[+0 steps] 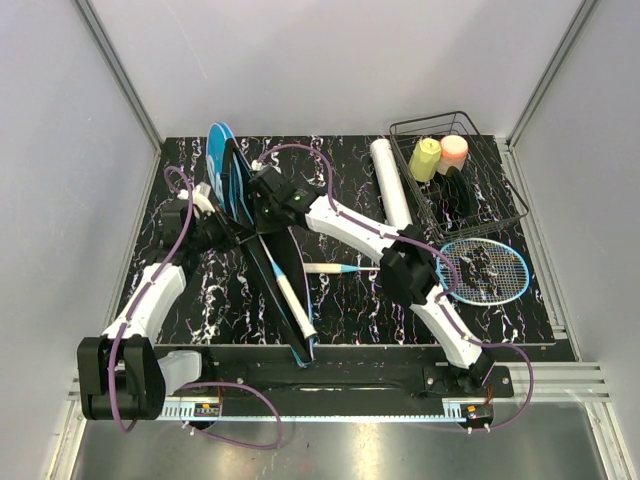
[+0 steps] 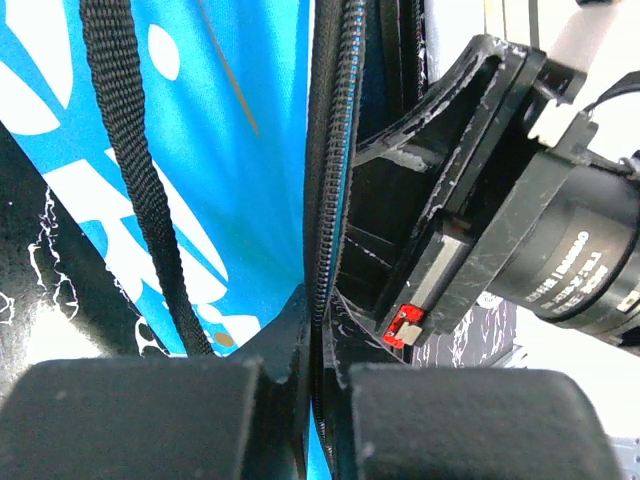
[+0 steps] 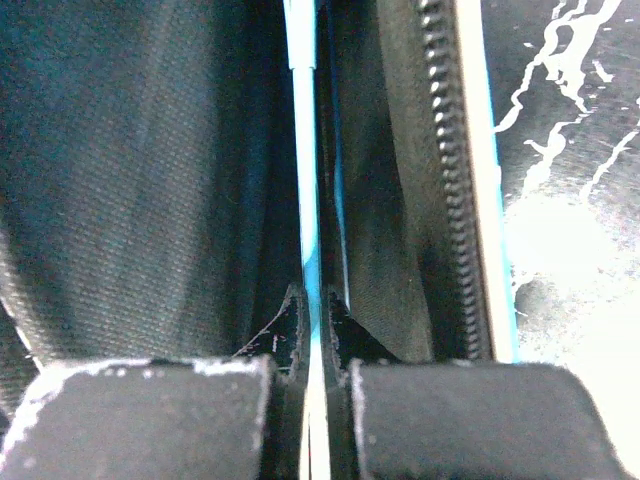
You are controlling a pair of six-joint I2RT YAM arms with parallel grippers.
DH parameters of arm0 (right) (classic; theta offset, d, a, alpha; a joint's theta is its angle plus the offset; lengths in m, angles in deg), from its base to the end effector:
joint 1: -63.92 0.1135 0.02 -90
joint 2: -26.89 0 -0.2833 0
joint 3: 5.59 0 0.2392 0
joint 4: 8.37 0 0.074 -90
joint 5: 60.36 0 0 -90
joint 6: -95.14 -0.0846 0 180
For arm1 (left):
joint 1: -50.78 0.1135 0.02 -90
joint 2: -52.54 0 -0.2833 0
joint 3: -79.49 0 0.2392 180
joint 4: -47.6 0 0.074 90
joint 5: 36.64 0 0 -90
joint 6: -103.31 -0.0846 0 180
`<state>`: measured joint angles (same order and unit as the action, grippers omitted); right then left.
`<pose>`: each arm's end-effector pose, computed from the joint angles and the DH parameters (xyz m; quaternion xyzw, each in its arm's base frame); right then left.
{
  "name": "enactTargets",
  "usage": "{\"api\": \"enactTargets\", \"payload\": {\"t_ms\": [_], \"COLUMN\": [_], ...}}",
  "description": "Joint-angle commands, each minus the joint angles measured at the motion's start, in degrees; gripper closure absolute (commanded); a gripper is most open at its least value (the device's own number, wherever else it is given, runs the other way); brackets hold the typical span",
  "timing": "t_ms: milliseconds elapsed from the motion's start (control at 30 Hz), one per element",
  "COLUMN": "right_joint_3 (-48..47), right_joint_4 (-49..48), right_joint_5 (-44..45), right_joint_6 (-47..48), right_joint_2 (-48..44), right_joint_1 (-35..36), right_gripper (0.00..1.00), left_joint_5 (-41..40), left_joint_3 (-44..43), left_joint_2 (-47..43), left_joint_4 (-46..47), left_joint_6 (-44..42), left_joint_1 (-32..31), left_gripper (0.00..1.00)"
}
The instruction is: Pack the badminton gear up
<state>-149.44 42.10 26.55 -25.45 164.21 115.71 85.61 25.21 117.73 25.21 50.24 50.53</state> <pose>0.3552 0.4586 0.2228 -0.1796 0.9023 0.2762 0.2780 0.2575 -0.0463 0.2455 -0.1408 0.8440 -0.3771 0.3545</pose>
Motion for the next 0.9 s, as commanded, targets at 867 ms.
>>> {"api": "enactTargets", "payload": {"t_ms": [867], "right_joint_3": [-9.12], "right_joint_4": [-1.83], "right_joint_5": [31.39], "right_joint_6": [-4.92], "right_joint_2": [2.34], "right_joint_1": [4.46], "right_gripper": [1.00], "left_joint_5": [9.94], "left_joint_3": [2.04], "left_joint_2": [-4.10], "left_joint_4": [2.85], "left_joint_6": [2.45], "left_joint_1": [-1.33], "left_gripper": [1.00]}}
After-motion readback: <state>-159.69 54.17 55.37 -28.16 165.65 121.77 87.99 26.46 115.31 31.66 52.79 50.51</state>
